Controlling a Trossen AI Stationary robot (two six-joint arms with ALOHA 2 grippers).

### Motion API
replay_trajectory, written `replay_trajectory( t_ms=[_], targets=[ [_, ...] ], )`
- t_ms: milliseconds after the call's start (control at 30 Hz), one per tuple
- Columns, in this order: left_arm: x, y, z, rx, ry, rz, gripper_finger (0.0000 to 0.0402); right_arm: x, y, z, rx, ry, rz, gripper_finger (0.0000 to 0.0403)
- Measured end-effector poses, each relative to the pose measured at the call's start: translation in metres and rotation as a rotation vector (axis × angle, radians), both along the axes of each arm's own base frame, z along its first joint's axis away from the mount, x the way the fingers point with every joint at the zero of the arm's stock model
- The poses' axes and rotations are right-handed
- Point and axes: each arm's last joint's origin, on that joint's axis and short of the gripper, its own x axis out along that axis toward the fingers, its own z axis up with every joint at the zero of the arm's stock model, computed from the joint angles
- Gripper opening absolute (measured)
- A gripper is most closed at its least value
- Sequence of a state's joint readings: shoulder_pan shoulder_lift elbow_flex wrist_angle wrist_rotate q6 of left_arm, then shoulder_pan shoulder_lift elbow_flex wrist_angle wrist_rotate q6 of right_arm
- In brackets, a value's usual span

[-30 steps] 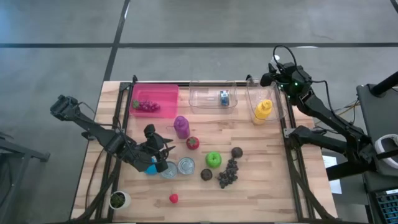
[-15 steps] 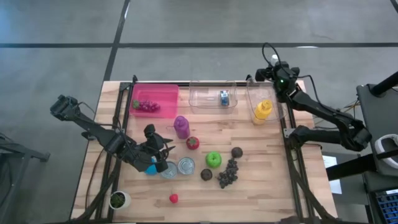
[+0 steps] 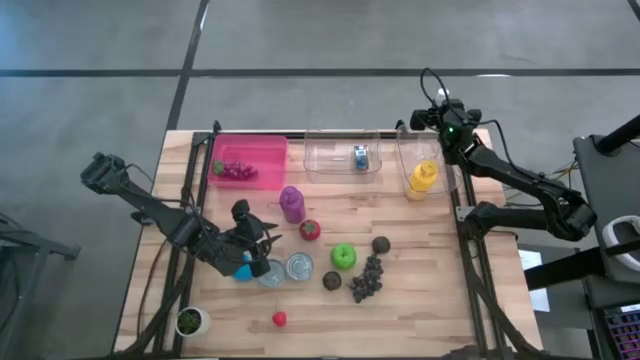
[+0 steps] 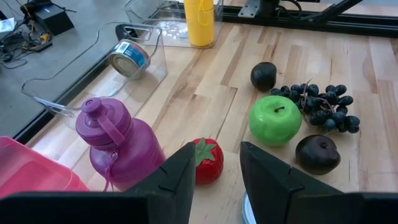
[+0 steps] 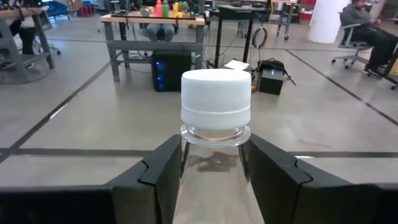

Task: Pick & Place Food Item
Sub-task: Adjust the transparent water bottle in the right transparent bin

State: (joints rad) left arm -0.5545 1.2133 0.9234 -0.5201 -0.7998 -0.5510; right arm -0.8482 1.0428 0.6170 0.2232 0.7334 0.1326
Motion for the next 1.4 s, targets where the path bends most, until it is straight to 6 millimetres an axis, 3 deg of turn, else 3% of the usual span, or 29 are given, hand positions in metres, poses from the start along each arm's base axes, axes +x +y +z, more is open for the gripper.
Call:
replay_trajectory(
  t_ms=[733,1400],
  targets=[
    [0.0000,0.0000,0.0000,0.000,0.000,0.000,0.0129,0.0000,0.0004,-0.0023,0.021,0.033,0.015,0.0222],
    [0.0000,0.0000,0.0000,0.000,0.000,0.000,0.0128,-0.0026,0.0048,-0.0006,0.052,0.001,0.052,0.0219]
  ],
)
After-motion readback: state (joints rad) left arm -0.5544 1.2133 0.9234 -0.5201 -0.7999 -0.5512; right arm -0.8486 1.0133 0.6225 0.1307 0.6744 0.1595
